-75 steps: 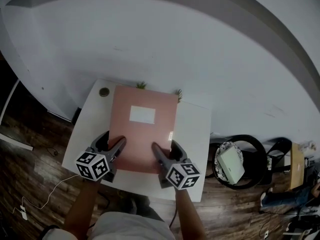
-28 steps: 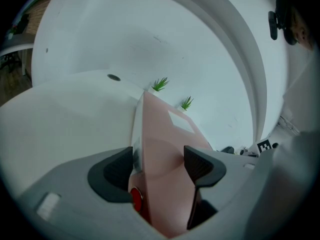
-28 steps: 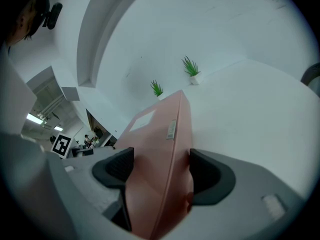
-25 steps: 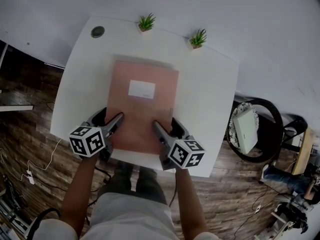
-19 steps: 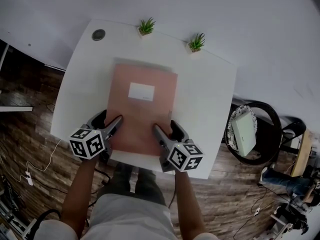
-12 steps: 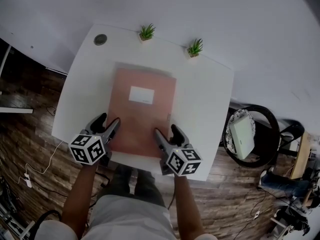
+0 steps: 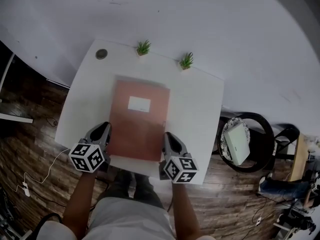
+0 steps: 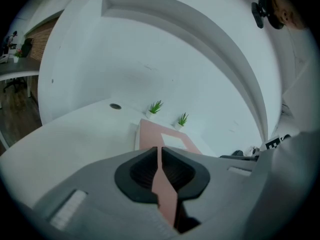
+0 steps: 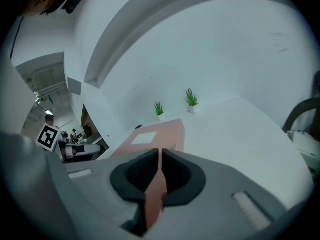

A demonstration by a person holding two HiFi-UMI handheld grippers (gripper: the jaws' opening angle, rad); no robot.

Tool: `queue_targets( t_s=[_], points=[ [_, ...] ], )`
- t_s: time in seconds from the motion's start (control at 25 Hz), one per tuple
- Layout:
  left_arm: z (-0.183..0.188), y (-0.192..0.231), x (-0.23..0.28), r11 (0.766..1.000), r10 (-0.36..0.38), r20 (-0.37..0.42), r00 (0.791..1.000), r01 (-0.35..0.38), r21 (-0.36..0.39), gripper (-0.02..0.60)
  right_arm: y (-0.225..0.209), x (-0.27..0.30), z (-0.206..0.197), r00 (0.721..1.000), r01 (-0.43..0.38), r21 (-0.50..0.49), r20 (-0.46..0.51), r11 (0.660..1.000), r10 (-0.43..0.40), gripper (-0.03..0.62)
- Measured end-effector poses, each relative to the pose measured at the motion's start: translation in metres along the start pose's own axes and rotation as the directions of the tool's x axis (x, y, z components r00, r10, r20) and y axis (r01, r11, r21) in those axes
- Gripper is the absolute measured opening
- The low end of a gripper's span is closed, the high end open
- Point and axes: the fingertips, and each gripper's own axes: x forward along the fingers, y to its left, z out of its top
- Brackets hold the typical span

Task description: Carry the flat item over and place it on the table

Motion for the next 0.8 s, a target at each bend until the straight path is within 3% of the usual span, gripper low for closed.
queue_targets(
  t_s=[0.12, 0.8],
  points=[
    [0.009, -0.007, -0.006, 1.000, -0.015, 0.017, 1.000, 0.015, 0.010, 0.008, 0.006, -0.007, 0.009, 1.000, -0.002, -0.019, 0.020, 1.000, 0.002, 0.008],
    [0.067, -0.046, -0.039, 0.990, -0.075, 0.139, 0.987, 0.057, 0.128, 0.008, 0.025, -0.055, 0.065, 0.988, 0.024, -0.087, 0.153, 0.996, -0.011, 0.005]
  ],
)
